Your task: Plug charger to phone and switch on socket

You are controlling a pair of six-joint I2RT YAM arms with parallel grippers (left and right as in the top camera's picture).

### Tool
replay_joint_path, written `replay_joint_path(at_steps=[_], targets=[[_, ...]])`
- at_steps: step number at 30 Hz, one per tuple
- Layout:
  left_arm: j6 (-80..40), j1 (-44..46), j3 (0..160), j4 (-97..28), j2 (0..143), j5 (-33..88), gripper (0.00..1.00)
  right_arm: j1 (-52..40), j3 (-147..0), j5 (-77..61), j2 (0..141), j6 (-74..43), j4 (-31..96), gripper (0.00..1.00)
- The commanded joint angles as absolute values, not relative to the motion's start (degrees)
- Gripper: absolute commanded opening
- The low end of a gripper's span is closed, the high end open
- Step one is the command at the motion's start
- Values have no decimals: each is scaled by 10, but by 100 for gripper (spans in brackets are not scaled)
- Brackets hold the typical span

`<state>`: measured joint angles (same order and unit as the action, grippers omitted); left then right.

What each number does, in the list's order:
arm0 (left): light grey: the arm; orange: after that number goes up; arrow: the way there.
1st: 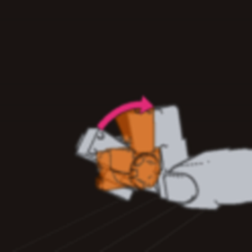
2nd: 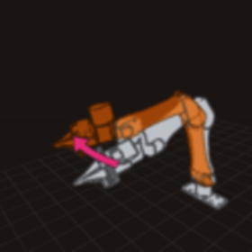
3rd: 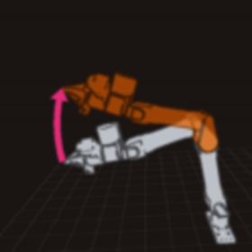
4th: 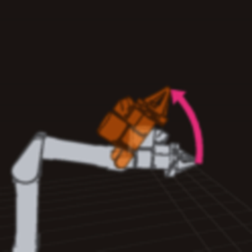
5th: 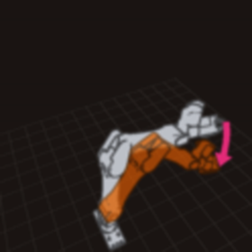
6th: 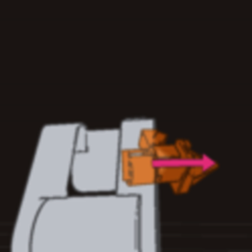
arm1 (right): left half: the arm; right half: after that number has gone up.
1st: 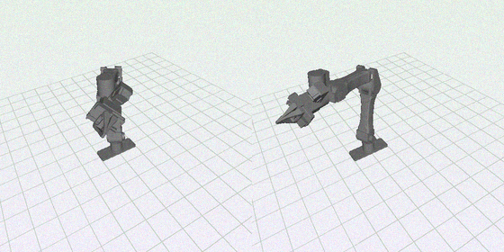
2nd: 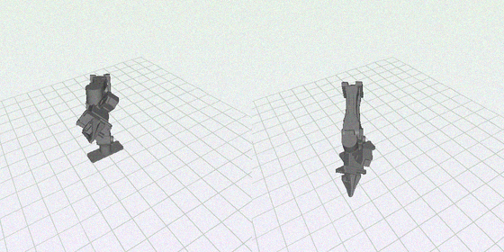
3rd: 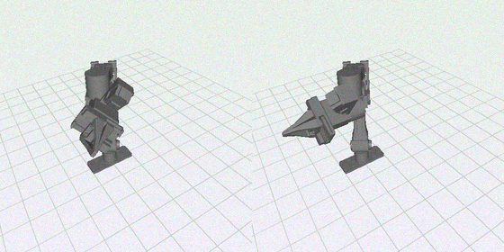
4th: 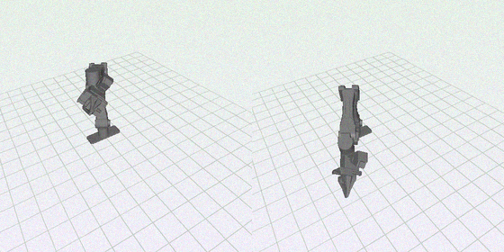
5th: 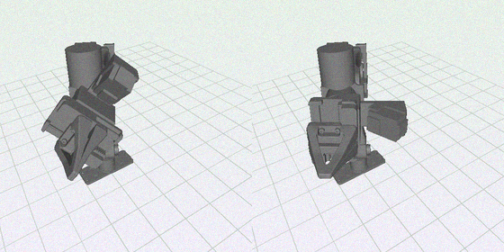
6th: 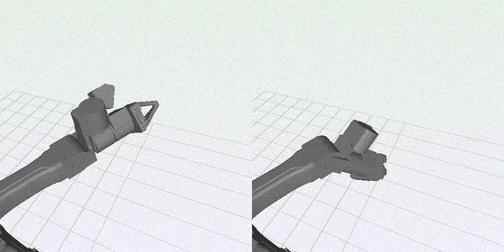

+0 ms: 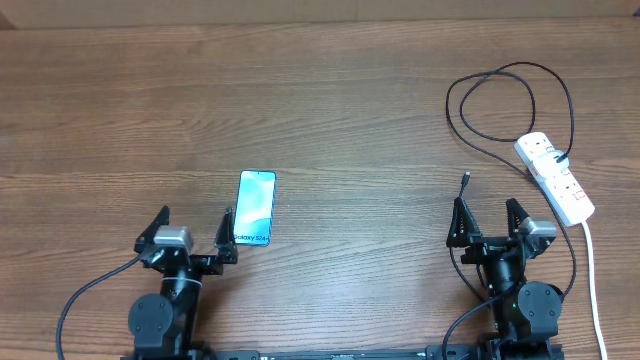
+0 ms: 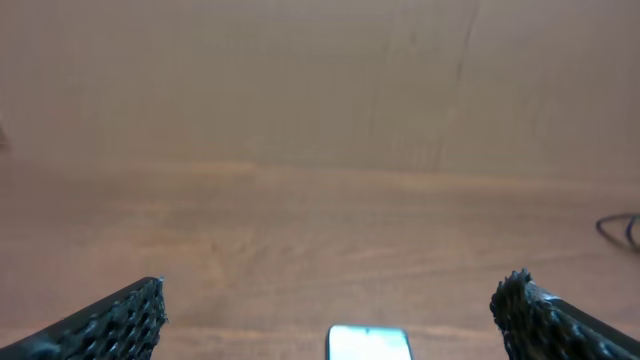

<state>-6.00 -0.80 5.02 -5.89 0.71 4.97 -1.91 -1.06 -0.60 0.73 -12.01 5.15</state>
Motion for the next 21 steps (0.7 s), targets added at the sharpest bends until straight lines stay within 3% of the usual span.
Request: replay_joint_path(at_steps=[1, 12, 21], targets=[[-69, -12, 99, -58, 6, 58, 99, -17, -4, -1, 2, -119, 48, 100], [-69, -12, 184, -58, 38, 58, 100, -17, -4, -1, 2, -119, 48, 100], [-68, -11, 331, -94, 216, 101, 100, -17, -4, -1, 2, -119, 48, 100]])
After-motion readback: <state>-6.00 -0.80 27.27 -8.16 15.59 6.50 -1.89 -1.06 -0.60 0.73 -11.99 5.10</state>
